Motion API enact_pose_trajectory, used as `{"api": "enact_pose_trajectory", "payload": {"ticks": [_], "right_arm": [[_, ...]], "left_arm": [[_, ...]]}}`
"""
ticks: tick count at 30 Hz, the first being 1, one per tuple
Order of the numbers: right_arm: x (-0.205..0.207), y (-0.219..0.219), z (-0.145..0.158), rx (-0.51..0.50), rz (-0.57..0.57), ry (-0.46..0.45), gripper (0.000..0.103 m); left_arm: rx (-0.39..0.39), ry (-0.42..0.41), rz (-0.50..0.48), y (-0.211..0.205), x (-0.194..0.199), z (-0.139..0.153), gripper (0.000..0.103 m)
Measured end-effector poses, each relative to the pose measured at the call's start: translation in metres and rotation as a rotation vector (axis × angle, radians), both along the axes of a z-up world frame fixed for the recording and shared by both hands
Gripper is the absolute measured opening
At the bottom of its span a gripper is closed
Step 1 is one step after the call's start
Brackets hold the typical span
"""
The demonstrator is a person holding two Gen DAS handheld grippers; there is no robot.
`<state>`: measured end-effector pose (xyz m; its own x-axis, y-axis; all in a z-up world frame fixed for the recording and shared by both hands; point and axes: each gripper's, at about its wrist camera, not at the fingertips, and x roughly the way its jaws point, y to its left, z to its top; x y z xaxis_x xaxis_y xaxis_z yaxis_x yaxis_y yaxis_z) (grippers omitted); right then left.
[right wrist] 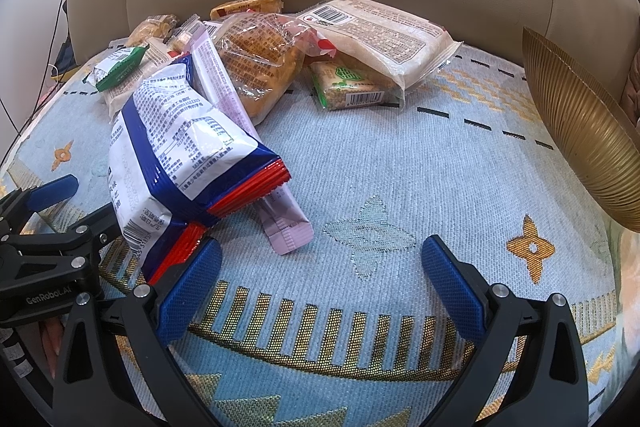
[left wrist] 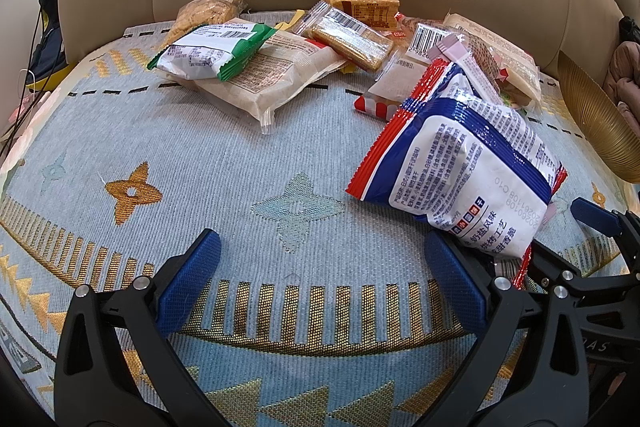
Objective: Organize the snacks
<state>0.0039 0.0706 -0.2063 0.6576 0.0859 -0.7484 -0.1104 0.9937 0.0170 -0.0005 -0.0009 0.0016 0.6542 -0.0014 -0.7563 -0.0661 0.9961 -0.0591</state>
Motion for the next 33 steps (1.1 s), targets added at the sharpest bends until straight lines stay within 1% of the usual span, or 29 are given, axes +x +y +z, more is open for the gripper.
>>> {"api": "enact_pose_trajectory", "payload": {"ticks": [2,5,9,11,12,13,15,18,20,21,23,24,25,26,27,28,29,30,31,32,33], "right_arm": [[0.000,-0.002,0.001,0.002,0.030,0.013,0.098],[0.000,-0.008,0.003,0.003,0.119,0.045,0.098],[0.001,-0.009,0.005,-0.024,0.199,0.100,0.098],[-0.001,-0.005,0.005,-0.062,0.230,0.112,0.098],[-0.002,-0.005,0.005,-0.069,0.242,0.112,0.098],[-0.002,-0.006,0.006,-0.071,0.259,0.113,0.098],[0.000,-0.010,0.008,-0.088,0.255,0.105,0.098],[0.008,-0.025,0.017,-0.088,0.241,0.090,0.094],[0.015,-0.029,0.023,-0.080,0.268,0.089,0.092],[0.018,-0.027,0.026,-0.086,0.291,0.085,0.091],[0.024,-0.019,0.029,-0.104,0.359,0.086,0.087],[0.029,-0.014,0.028,-0.112,0.381,0.092,0.081],[0.033,-0.010,0.027,-0.117,0.392,0.103,0.075],[0.041,-0.006,0.024,-0.125,0.405,0.119,0.073],[0.044,-0.004,0.022,-0.127,0.414,0.124,0.067],[0.048,-0.003,0.019,-0.116,0.436,0.141,0.066],[0.051,-0.001,0.017,-0.098,0.455,0.150,0.065],[0.052,0.001,0.018,-0.096,0.461,0.142,0.061],[0.054,0.002,0.020,-0.085,0.473,0.138,0.049],[0.054,0.002,0.021,-0.071,0.480,0.140,0.038],[0.054,0.003,0.023,-0.030,0.489,0.147,0.013]], "left_arm": [[0.000,0.000,0.000,0.000,0.000,0.000,0.100],[-0.002,0.001,-0.004,0.001,0.000,0.000,0.100],[0.016,0.015,-0.057,0.000,0.003,-0.002,0.100],[0.019,0.029,-0.119,0.001,0.005,0.000,0.100],[0.017,0.031,-0.134,0.001,0.004,0.001,0.100],[0.013,0.039,-0.177,0.002,0.004,0.002,0.100],[0.009,0.061,-0.266,0.004,0.004,0.006,0.100],[0.004,0.071,-0.335,0.004,0.002,0.015,0.100],[-0.059,0.046,-0.377,0.006,0.000,0.031,0.100],[-0.117,0.048,-0.403,0.006,0.005,0.040,0.100],[-0.174,0.075,-0.435,0.005,0.014,0.045,0.100],[-0.192,0.098,-0.467,-0.001,0.020,0.046,0.100],[-0.190,0.108,-0.494,-0.004,0.021,0.045,0.100],[-0.168,0.116,-0.534,-0.011,0.023,0.044,0.100],[-0.146,0.123,-0.565,-0.016,0.024,0.041,0.100],[-0.106,0.139,-0.603,-0.024,0.027,0.037,0.100],[-0.084,0.152,-0.614,-0.028,0.030,0.034,0.100],[-0.072,0.166,-0.613,-0.031,0.032,0.030,0.100],[-0.074,0.191,-0.608,-0.031,0.037,0.025,0.100],[-0.086,0.217,-0.608,-0.031,0.042,0.019,0.100],[-0.091,0.229,-0.607,-0.033,0.044,0.015,0.100]]}}
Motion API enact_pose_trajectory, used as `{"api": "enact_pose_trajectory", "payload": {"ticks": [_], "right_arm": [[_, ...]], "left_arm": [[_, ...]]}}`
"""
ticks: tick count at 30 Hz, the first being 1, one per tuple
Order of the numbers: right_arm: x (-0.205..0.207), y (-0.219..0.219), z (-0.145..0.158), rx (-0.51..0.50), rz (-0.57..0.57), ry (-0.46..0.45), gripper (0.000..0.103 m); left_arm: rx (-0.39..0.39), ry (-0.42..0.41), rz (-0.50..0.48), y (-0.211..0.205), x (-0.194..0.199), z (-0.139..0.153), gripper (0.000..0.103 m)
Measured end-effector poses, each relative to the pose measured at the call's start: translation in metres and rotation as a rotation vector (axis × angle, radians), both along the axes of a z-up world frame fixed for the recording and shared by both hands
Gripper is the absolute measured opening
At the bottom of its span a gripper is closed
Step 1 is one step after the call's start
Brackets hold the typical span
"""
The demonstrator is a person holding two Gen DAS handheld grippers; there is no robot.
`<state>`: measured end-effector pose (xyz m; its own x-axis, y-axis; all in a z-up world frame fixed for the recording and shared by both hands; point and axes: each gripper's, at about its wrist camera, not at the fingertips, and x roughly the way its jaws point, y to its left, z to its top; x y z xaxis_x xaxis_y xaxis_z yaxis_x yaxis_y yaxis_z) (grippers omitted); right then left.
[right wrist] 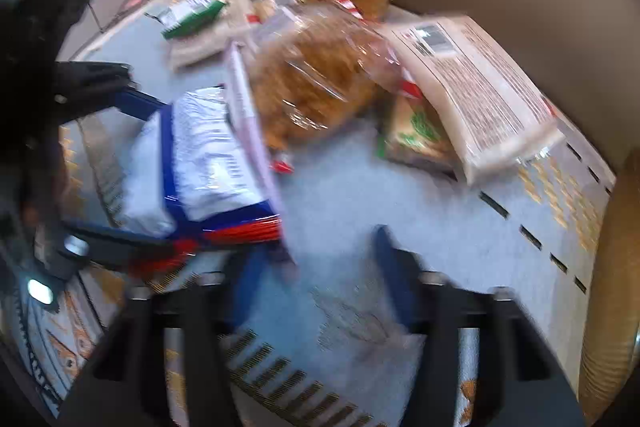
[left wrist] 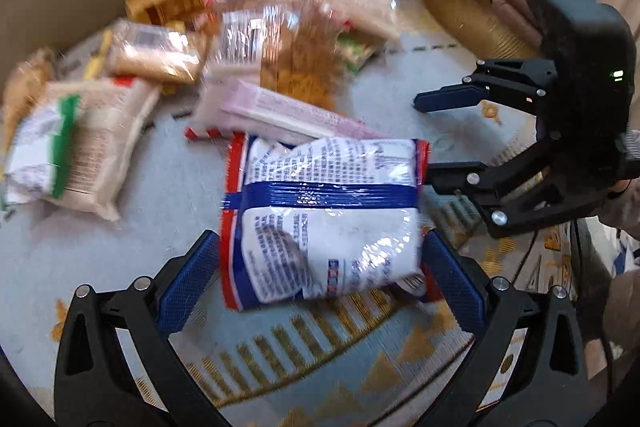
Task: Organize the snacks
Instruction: 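Grasp the blue-and-white chip bag with the left gripper, then carry the chip bag to the gold plate and open the left gripper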
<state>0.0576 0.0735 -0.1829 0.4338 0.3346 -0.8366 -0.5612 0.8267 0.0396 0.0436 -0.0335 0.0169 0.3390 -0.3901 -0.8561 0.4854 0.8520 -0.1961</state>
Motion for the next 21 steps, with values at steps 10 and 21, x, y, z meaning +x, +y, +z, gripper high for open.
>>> {"api": "enact_pose_trajectory", "payload": {"ticks": [10,21], "right_arm": [[-0.023,-0.011,0.052,0.206,-0.059,-0.090,0.003],[-0.035,-0.065,0.105,0.314,-0.218,-0.231,0.001]], "left_arm": [[-0.028,-0.133,0.075,-0.001,-0.011,0.025,0.069],[-0.065,-0.252,0.163,0.006,-0.010,0.088,0.069]]}}
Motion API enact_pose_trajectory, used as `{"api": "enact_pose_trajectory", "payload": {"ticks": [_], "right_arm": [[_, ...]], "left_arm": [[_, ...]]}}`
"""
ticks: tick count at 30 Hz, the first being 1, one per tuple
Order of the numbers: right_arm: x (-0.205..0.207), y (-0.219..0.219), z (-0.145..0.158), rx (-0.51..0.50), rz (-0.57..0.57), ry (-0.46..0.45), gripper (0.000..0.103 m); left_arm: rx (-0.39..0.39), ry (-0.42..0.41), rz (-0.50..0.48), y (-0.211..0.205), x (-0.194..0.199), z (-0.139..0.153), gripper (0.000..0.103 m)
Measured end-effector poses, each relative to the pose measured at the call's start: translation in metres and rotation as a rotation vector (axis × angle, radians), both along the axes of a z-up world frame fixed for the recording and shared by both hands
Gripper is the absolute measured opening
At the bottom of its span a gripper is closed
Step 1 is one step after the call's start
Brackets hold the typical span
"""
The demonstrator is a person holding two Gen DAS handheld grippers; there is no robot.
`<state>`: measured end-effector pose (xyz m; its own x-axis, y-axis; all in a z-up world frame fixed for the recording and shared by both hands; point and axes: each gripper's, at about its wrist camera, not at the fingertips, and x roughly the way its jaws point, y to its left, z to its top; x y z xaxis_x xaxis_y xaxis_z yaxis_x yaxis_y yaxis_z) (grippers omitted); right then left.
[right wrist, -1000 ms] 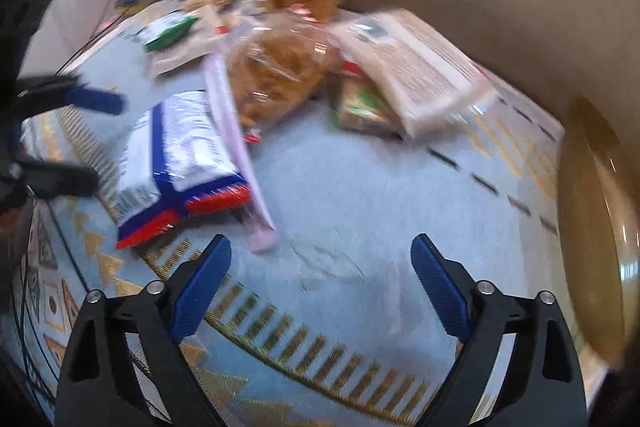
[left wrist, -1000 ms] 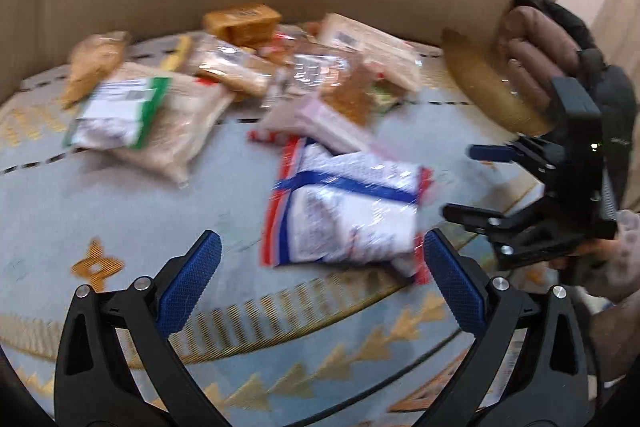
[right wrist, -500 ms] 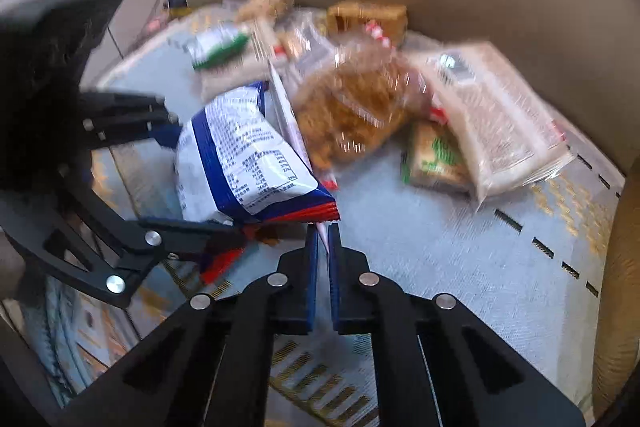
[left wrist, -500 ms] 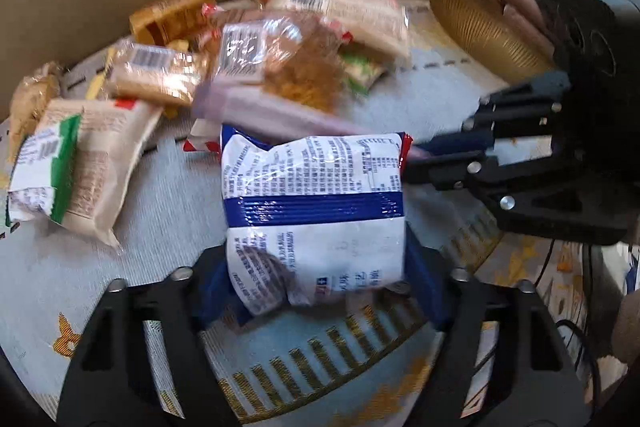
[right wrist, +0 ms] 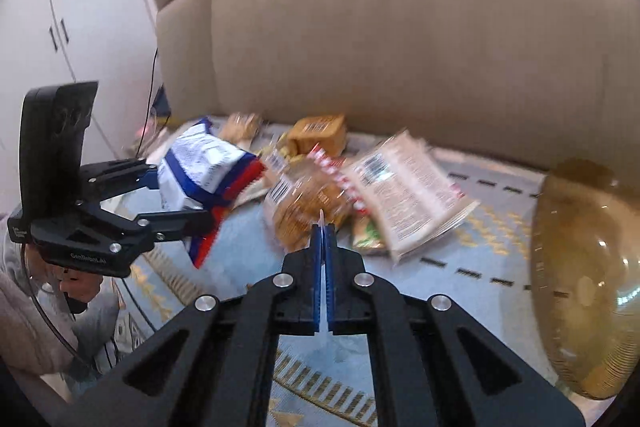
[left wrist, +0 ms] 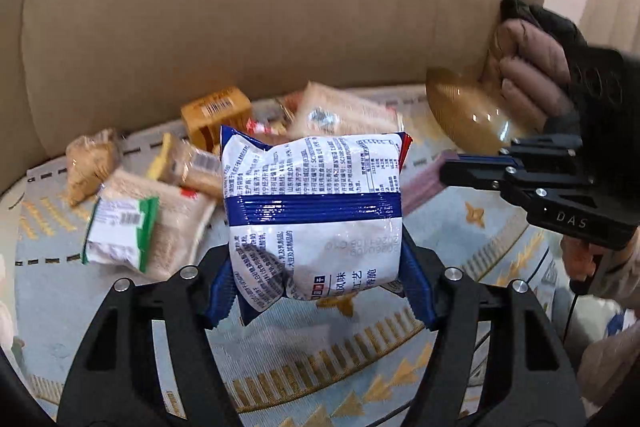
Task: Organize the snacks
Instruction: 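Carry the chip bag to the gold plate and open the left gripper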
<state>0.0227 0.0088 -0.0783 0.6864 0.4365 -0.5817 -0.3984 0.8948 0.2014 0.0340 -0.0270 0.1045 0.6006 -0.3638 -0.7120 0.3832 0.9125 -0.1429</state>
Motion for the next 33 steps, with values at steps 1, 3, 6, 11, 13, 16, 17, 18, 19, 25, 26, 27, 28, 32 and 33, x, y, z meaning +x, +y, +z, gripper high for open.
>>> {"api": "enact_pose_trajectory", "payload": {"ticks": [1,3,6,11,13,16,17,18,19,25,26,27,28,32,33], "right_arm": [[-0.002,-0.008,0.005,0.011,-0.017,-0.008,0.001],[-0.003,-0.016,0.011,0.021,-0.048,-0.027,0.000],[-0.007,-0.038,0.033,0.040,-0.142,-0.113,0.000],[-0.021,-0.090,0.071,0.109,-0.314,-0.249,0.000],[-0.026,-0.108,0.080,0.122,-0.373,-0.286,0.000],[-0.029,-0.138,0.082,0.159,-0.453,-0.298,0.001],[-0.028,-0.150,0.078,0.176,-0.478,-0.290,0.001],[-0.025,-0.160,0.073,0.191,-0.490,-0.265,0.001],[-0.021,-0.169,0.065,0.198,-0.521,-0.230,0.004],[-0.017,-0.207,0.008,0.133,-0.820,0.005,0.096],[-0.021,-0.208,0.005,0.121,-0.826,-0.001,0.096],[-0.023,-0.209,0.002,0.106,-0.823,0.004,0.096],[-0.024,-0.209,0.000,0.095,-0.827,0.011,0.096],[-0.020,-0.206,-0.002,0.106,-0.819,0.029,0.096],[-0.017,-0.206,0.002,0.112,-0.813,0.028,0.096]], "left_arm": [[0.002,-0.014,0.007,0.001,0.000,0.006,0.069],[0.012,-0.041,0.012,0.001,0.001,0.016,0.069],[-0.007,-0.061,0.021,-0.002,0.007,0.031,0.069],[-0.016,-0.124,-0.019,-0.028,0.027,0.061,0.069],[-0.016,-0.150,-0.047,-0.044,0.036,0.073,0.069],[-0.009,-0.194,-0.099,-0.080,0.053,0.093,0.069],[-0.016,-0.198,-0.120,-0.094,0.059,0.098,0.069],[-0.032,-0.200,-0.149,-0.108,0.065,0.103,0.069],[-0.040,-0.202,-0.168,-0.119,0.069,0.105,0.069],[0.090,-0.200,-0.304,-0.218,0.089,0.077,0.100],[0.120,-0.183,-0.309,-0.227,0.091,0.071,0.100],[0.161,-0.150,-0.317,-0.237,0.095,0.061,0.100],[0.203,-0.113,-0.330,-0.248,0.097,0.049,0.100],[0.232,-0.107,-0.353,-0.248,0.090,0.031,0.100],[0.244,-0.109,-0.352,-0.246,0.089,0.027,0.100]]}}
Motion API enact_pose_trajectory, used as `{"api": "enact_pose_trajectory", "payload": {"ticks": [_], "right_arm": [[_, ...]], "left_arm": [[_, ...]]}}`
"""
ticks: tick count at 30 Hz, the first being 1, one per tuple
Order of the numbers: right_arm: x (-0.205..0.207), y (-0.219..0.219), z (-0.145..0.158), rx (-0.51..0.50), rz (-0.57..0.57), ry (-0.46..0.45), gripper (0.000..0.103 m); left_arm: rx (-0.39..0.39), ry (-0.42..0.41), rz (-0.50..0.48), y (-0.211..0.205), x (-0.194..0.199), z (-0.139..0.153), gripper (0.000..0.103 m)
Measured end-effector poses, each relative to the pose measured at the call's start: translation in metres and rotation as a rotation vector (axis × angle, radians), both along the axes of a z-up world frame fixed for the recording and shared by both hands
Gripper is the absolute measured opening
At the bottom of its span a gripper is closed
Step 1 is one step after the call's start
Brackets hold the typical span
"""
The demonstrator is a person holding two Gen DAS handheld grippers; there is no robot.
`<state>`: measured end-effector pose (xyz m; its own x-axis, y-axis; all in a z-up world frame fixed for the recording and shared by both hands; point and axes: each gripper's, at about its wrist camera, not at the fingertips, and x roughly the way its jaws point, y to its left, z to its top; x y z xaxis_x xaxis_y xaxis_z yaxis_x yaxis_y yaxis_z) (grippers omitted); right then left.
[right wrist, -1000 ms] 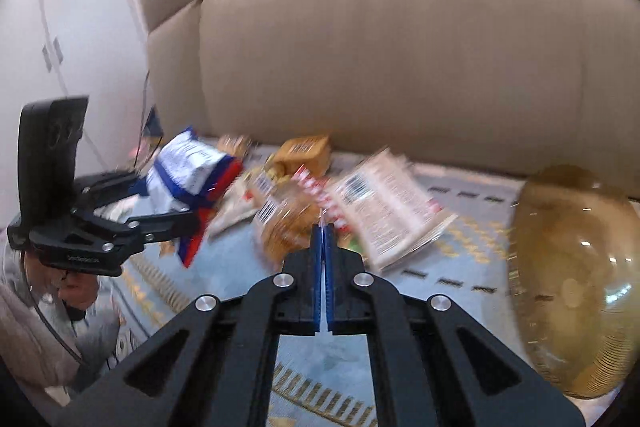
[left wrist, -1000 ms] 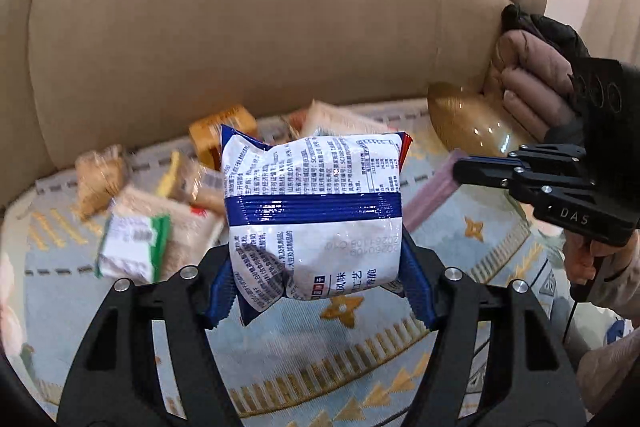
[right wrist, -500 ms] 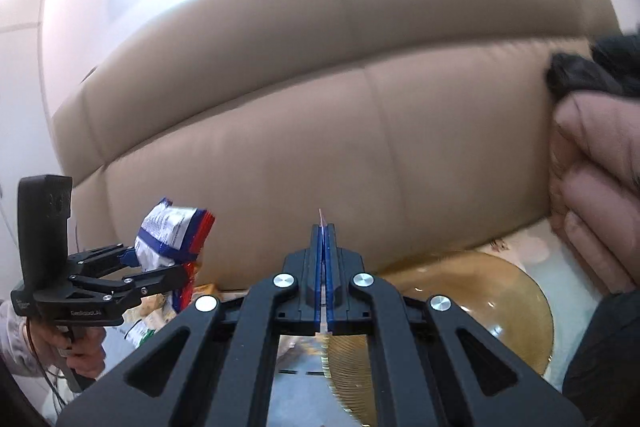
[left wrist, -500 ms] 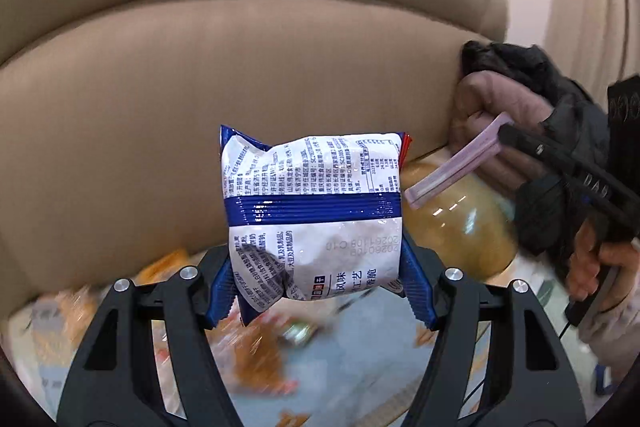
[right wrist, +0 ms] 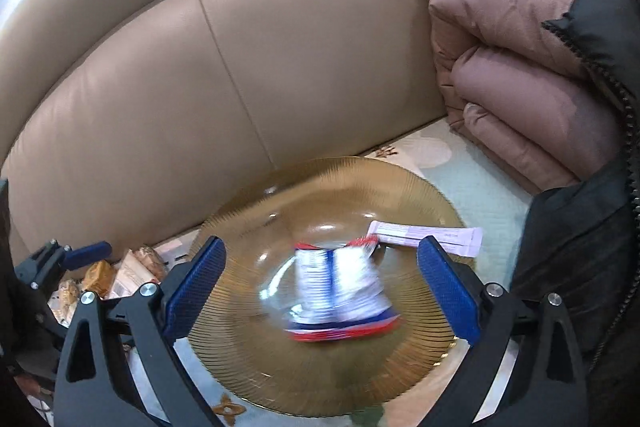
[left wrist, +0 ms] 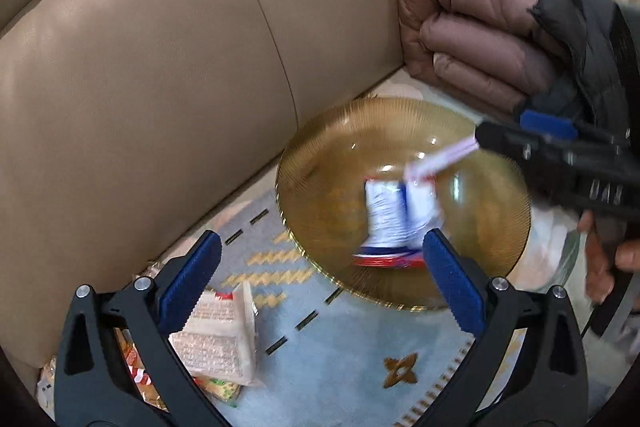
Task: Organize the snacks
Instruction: 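Carry the chip bag to the gold plate and open the left gripper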
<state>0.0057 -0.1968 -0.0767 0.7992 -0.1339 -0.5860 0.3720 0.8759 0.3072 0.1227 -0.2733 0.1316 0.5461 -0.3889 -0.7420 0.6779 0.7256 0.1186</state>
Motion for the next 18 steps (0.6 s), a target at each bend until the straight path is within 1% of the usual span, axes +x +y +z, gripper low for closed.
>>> {"api": "enact_pose_trajectory", "payload": {"ticks": [3,7,10,12,15,18], "right_arm": [[0.007,0.008,0.005,-0.008,0.025,-0.015,0.096],[0.015,0.024,0.017,-0.031,0.067,-0.029,0.096],[0.022,0.035,0.024,-0.031,0.096,-0.039,0.096],[0.027,0.046,0.029,-0.036,0.123,-0.048,0.097],[0.034,0.065,0.036,-0.045,0.176,-0.061,0.098],[0.042,0.086,0.041,-0.048,0.227,-0.067,0.098]], "left_arm": [[0.014,-0.002,0.030,0.013,0.000,-0.004,0.100],[-0.014,0.016,0.111,0.030,0.007,0.000,0.100],[-0.017,-0.008,0.166,0.043,0.009,0.003,0.100],[-0.019,-0.011,0.196,0.054,0.009,0.005,0.100],[-0.030,0.005,0.269,0.075,0.010,0.006,0.100],[-0.058,0.025,0.348,0.098,0.014,0.007,0.100]]}}
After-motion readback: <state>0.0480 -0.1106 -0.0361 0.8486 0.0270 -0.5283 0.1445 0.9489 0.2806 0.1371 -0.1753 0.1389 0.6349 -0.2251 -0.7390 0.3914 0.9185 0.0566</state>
